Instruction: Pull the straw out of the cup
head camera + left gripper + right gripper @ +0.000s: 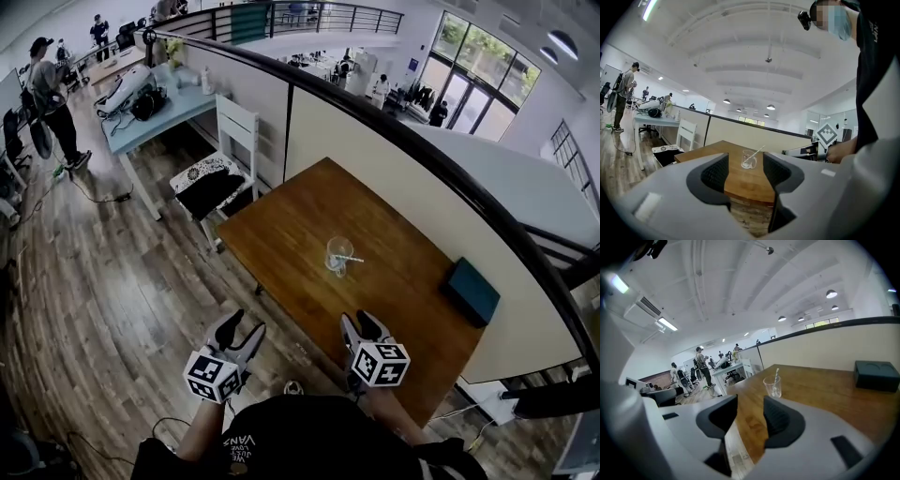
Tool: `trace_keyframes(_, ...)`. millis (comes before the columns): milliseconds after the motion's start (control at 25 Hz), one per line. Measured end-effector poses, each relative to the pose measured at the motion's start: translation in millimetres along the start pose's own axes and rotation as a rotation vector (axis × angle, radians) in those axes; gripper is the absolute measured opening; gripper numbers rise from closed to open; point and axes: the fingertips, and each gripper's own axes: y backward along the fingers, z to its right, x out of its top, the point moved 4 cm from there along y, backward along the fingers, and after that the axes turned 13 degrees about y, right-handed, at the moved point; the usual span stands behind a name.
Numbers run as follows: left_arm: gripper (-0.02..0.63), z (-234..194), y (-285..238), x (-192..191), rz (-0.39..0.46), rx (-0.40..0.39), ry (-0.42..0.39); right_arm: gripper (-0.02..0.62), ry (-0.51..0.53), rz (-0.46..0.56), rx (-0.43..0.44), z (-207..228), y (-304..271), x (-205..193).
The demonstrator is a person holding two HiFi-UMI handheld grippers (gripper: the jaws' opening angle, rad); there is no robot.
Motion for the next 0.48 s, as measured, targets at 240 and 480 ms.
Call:
trace_keyframes(240, 0.215, 2, -19, -2, 0.022, 0.033, 0.018, 0.170, 0.019, 0.008, 0.017, 27, -19, 7)
trace_keyframes(480, 0.215, -9, -30, -2, 0.013, 0.043, 0.034, 0.170, 0.025, -0.007, 0.007, 36, -42, 10)
